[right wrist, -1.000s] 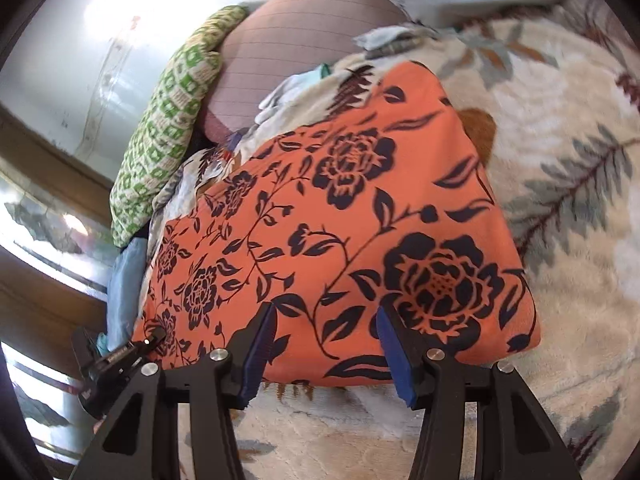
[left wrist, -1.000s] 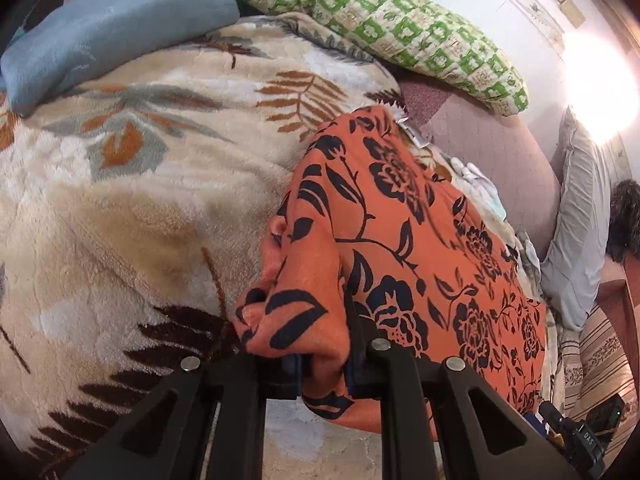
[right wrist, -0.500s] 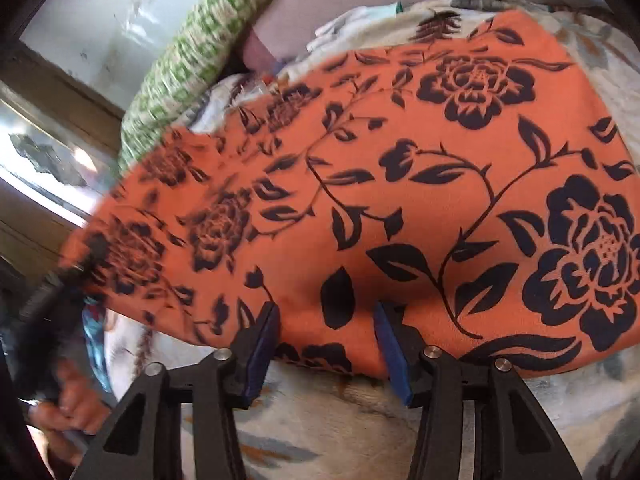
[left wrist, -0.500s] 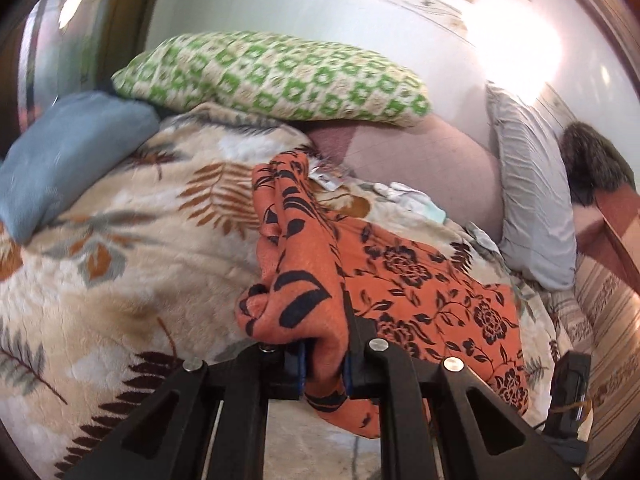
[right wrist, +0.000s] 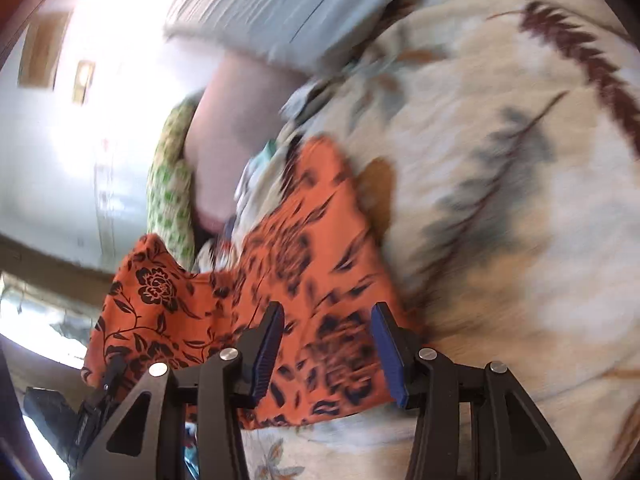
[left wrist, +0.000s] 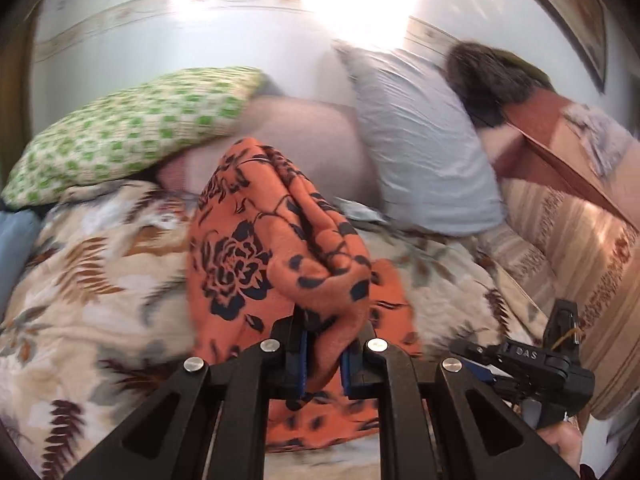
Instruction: Fold small clothes
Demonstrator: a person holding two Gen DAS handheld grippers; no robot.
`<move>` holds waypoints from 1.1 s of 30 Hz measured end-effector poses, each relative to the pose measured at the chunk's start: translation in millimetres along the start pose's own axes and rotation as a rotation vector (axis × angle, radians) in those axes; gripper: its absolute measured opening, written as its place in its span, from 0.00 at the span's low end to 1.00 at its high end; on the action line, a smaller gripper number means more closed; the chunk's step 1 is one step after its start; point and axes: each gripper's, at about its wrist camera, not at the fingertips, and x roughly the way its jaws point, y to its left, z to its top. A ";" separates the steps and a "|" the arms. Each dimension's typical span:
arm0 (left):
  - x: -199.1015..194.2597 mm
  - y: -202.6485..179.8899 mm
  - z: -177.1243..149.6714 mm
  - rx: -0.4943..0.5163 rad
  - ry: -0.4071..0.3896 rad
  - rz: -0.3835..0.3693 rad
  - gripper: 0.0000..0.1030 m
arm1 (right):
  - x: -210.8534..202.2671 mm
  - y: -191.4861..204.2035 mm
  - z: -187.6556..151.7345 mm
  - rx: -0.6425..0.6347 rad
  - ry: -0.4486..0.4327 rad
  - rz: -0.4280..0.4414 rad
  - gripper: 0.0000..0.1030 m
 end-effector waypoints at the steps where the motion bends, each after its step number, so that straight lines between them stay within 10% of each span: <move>1: 11.0 -15.1 -3.3 0.022 0.011 -0.013 0.12 | -9.1 -7.3 5.1 0.005 -0.022 -0.009 0.48; 9: 129.3 -94.9 -89.4 0.185 0.225 -0.043 0.11 | -51.3 -63.8 38.7 0.127 -0.123 -0.055 0.48; 21: 85.9 -101.4 -67.7 0.266 0.053 -0.124 0.12 | -45.0 -43.6 32.4 0.085 -0.108 -0.002 0.48; 27: 110.3 -87.6 -91.5 0.272 0.239 -0.171 0.14 | -31.6 -35.2 32.4 0.115 -0.057 0.013 0.49; 33: 37.1 -66.1 -60.5 0.295 0.110 -0.288 0.61 | -6.4 -7.6 38.7 0.051 0.022 0.059 0.62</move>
